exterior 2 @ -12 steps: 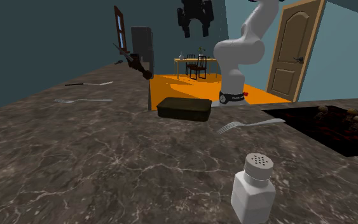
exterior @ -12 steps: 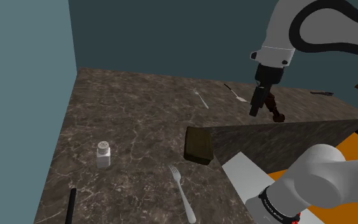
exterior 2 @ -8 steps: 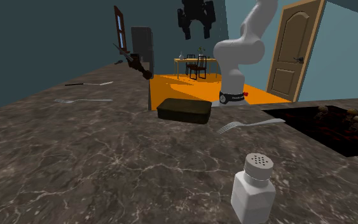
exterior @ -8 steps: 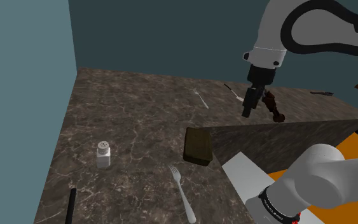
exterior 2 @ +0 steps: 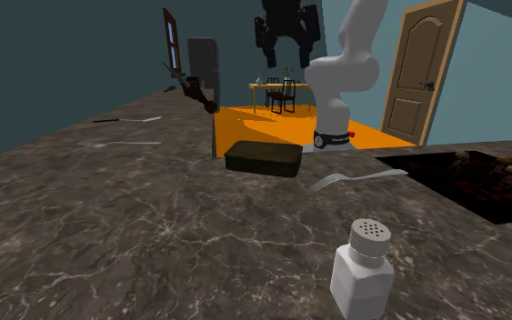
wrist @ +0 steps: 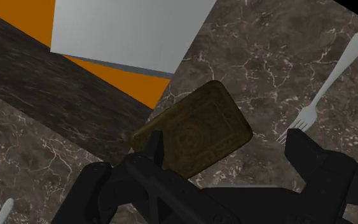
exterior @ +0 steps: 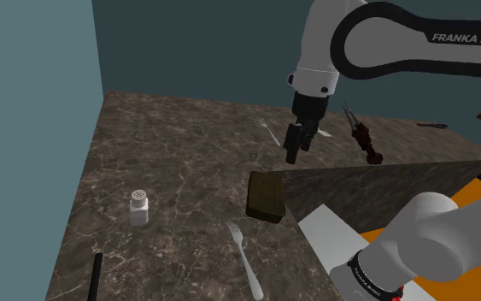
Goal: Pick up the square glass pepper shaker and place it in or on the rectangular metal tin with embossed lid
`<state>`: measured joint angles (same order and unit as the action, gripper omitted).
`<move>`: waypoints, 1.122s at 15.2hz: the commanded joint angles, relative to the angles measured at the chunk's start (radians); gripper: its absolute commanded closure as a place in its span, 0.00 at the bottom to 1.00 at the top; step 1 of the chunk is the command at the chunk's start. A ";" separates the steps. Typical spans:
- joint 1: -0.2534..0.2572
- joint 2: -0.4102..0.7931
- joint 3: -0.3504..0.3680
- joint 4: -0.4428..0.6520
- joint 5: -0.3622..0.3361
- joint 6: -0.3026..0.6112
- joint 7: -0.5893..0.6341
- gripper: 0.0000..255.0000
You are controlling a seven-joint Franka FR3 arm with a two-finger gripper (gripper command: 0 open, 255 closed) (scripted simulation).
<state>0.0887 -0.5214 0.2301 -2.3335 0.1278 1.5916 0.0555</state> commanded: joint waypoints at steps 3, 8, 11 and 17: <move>0.016 0.127 0.063 0.073 0.017 0.060 0.070 0.00; 0.036 0.299 0.137 0.189 0.009 0.119 0.165 0.00; 0.051 0.410 0.177 0.272 -0.013 0.145 0.226 0.00; 0.102 0.646 0.232 0.474 -0.090 0.167 0.351 0.00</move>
<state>0.1800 0.0837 0.4541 -1.8937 0.0521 1.7547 0.3856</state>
